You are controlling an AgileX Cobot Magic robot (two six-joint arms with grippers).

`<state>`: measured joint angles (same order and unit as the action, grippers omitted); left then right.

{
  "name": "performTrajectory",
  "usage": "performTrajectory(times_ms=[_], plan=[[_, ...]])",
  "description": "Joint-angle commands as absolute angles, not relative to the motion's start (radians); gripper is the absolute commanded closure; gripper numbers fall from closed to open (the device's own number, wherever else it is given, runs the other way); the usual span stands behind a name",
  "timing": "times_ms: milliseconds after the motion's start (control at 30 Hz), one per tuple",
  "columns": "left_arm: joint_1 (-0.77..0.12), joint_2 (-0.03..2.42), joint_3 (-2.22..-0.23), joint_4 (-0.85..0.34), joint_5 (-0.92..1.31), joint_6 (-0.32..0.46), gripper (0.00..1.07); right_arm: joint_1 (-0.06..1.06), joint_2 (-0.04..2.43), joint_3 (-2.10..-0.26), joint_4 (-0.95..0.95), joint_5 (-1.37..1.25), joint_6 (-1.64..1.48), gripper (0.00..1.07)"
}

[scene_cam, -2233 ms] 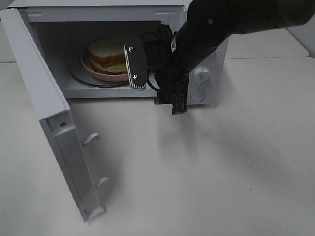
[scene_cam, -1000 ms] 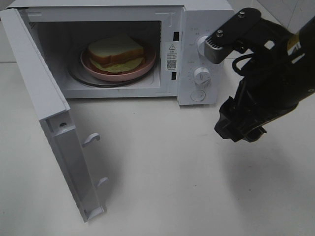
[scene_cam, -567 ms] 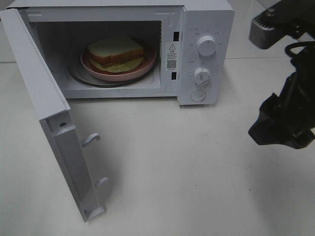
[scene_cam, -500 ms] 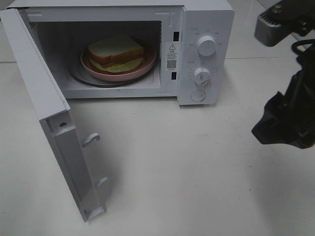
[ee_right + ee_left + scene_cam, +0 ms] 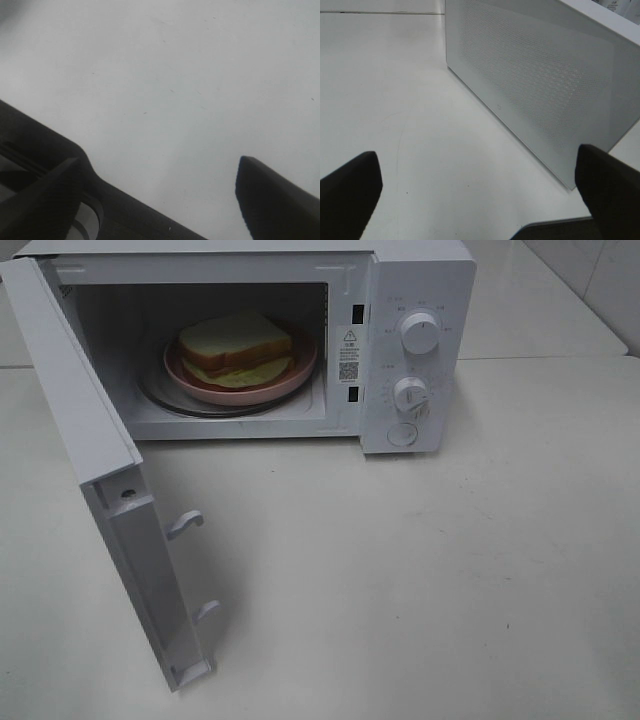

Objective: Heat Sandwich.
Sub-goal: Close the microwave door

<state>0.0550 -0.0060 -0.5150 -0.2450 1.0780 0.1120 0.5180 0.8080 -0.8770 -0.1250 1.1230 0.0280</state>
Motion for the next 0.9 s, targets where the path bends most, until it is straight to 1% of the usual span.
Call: performTrajectory(times_ms=[33, 67, 133, 200, 333, 400, 467, 900], plan=[[0.057, -0.021, -0.515, -0.246, 1.072, 0.114, 0.09, 0.418, 0.740, -0.871, -0.130, 1.151, 0.013, 0.31], [0.057, -0.021, -0.515, -0.246, 1.072, 0.114, 0.09, 0.418, 0.740, -0.871, -0.130, 1.151, 0.013, 0.31], [0.057, -0.021, -0.515, -0.246, 1.072, 0.114, 0.09, 0.361, 0.675, -0.860, -0.132, 1.149, 0.007, 0.31], [0.057, -0.021, -0.515, -0.246, 1.072, 0.114, 0.09, 0.350, 0.652, -0.846, -0.131, 1.148, 0.009, 0.31], [0.057, -0.021, -0.515, -0.246, 1.072, 0.114, 0.09, 0.296, 0.542, -0.749, -0.131, 1.157, 0.033, 0.31], [0.057, -0.021, -0.515, -0.246, 1.072, 0.114, 0.09, 0.286, 0.523, -0.733, -0.131, 1.159, 0.035, 0.31], [0.057, -0.021, -0.515, -0.246, 1.072, 0.114, 0.09, 0.245, 0.455, -0.683, -0.131, 1.165, 0.044, 0.31], [0.057, -0.021, -0.515, -0.246, 1.072, 0.114, 0.09, 0.116, 0.158, -0.550, -0.129, 1.161, 0.084, 0.31]])
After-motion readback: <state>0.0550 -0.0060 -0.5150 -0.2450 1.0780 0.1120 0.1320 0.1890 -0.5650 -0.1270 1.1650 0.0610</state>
